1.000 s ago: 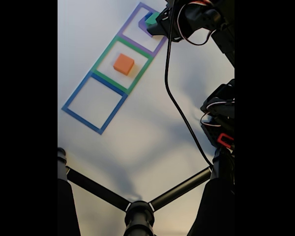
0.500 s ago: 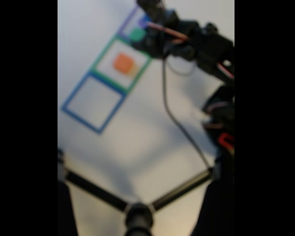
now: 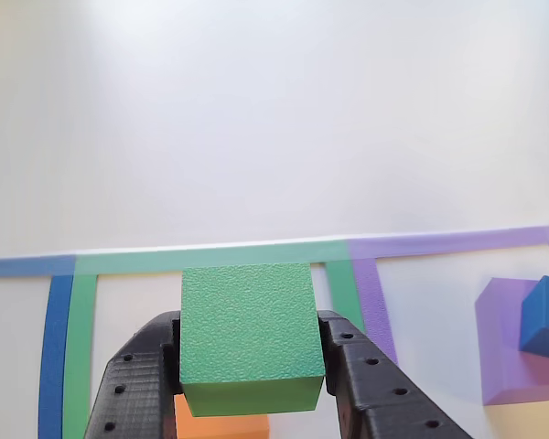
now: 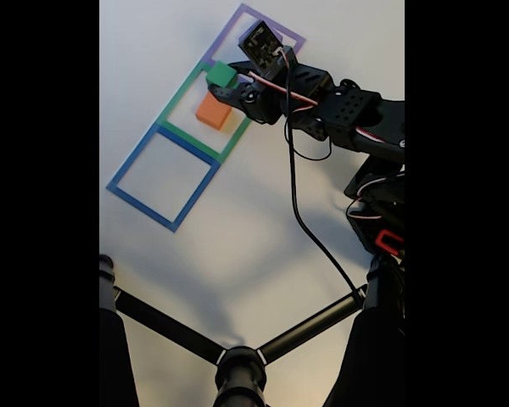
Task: Tower of hanoi
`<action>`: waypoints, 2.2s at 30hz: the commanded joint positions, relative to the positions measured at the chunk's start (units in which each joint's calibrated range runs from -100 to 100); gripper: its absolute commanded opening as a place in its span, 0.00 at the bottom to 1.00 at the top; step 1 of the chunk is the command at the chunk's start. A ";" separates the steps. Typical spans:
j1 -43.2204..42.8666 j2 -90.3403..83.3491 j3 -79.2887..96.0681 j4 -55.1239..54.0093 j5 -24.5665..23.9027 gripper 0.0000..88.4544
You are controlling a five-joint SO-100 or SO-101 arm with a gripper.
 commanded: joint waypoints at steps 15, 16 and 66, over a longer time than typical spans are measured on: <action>-3.14 14.22 1.26 -20.01 0.38 0.02; -3.14 14.78 0.99 -20.26 0.38 0.02; -2.61 19.10 -1.47 -23.66 0.38 0.26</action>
